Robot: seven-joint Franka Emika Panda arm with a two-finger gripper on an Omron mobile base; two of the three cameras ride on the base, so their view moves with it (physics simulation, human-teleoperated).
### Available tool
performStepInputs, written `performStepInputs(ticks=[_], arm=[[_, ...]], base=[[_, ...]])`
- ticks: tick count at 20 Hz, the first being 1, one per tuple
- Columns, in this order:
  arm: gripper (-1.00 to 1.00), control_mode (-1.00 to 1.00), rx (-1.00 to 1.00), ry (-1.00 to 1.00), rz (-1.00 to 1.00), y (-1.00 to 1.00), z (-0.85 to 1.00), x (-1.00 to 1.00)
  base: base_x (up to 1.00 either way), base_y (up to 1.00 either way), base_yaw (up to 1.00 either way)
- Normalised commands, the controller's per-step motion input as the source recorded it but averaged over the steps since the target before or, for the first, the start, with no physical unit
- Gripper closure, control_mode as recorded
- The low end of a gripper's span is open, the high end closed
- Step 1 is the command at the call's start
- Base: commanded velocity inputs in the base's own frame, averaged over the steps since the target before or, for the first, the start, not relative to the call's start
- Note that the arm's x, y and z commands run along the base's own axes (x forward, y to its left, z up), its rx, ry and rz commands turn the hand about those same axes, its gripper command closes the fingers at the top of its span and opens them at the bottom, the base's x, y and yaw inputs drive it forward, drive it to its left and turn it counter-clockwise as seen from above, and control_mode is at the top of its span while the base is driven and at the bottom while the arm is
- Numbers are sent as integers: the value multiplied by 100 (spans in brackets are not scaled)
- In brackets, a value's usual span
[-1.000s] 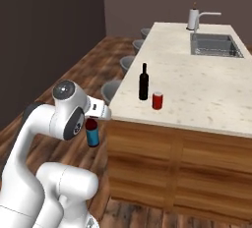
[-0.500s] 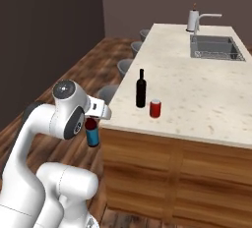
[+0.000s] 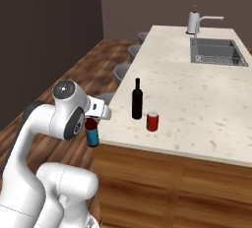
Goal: Move the drinks to the dining counter.
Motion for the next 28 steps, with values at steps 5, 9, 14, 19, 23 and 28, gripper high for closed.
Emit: performStepInputs(ticks=[5, 9, 14, 19, 23, 28], arm=[[100, 100, 0, 0, 0, 0, 0, 0], [100, 100, 0, 0, 0, 0, 0, 0], [100, 100, 0, 0, 0, 0, 0, 0], [100, 100, 0, 0, 0, 0, 0, 0], [100, 100, 0, 0, 0, 0, 0, 0], [100, 100, 0, 0, 0, 0, 0, 0]], base=[[47, 0, 0], [43, 0, 0], [46, 0, 0], [49, 0, 0], [44, 0, 0], [35, 0, 0]])
